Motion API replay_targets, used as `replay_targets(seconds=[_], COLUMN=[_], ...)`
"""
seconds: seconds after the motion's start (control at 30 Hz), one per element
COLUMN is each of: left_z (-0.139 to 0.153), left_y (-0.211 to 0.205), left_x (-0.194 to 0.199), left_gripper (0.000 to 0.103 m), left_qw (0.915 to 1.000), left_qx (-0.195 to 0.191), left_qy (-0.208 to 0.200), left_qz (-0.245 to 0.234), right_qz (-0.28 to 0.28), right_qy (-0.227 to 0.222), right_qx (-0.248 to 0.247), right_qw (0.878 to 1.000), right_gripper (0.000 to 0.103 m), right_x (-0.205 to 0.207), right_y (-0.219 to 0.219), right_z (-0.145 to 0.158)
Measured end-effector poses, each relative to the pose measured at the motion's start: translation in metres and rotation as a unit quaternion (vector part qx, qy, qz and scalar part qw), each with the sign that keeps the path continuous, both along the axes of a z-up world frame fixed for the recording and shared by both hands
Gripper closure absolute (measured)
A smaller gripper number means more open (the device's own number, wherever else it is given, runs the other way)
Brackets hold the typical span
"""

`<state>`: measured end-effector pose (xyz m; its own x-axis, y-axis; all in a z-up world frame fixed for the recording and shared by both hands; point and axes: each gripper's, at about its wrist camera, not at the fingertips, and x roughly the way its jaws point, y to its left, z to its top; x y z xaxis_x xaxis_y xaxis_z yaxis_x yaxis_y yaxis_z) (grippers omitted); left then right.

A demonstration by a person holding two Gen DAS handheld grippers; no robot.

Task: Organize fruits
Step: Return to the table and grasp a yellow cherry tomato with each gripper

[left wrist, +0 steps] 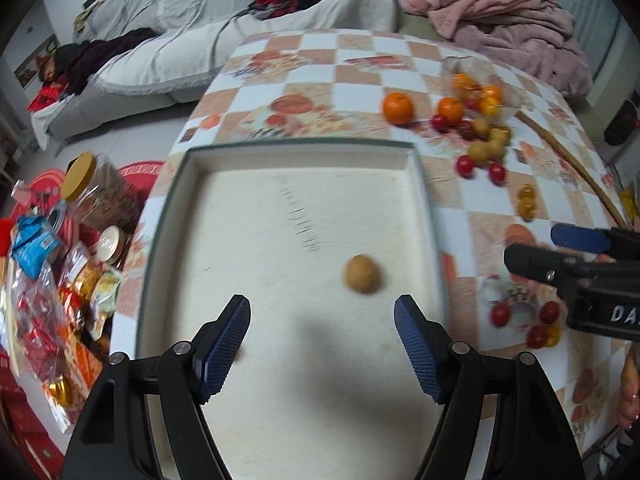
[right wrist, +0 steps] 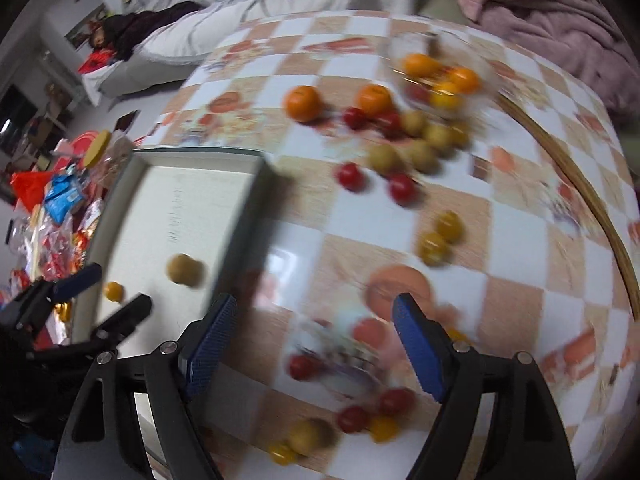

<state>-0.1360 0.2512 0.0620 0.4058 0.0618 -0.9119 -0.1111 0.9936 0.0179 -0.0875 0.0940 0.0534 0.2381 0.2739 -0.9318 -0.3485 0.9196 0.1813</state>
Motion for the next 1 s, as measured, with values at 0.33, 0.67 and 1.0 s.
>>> replay_targets(seconds=[0.33,0.67,1.0], left_z=[0.008,-0.019,-0.042], left_y=[-0.072,-0.129,-0.158], left_x=[0.043,0.098,0.12], left_gripper=[0.028,0.028,0.028], left_qw=[0.9973,0.9925,0.99], left_qx=[-0.026,-0.047,-0.046], left_qy=[-0.014,0.002,0.026], left_qz=[-0.068,-0.113,-0.131], right_qz=[-0.081,-0.083,-0.067], right_qy=[0.014,0.016,-0.001], right_qx=[-0.025,-0.014,-0.007], right_qw=[0.996,0.996,0.998], right_gripper=[0.02,0.033,0.04], right_x=[-0.007,-0.006,-0.002], right_y=[-0.084,-0.1,-0.098], right_z=[-0.018,-0.031,-0.038])
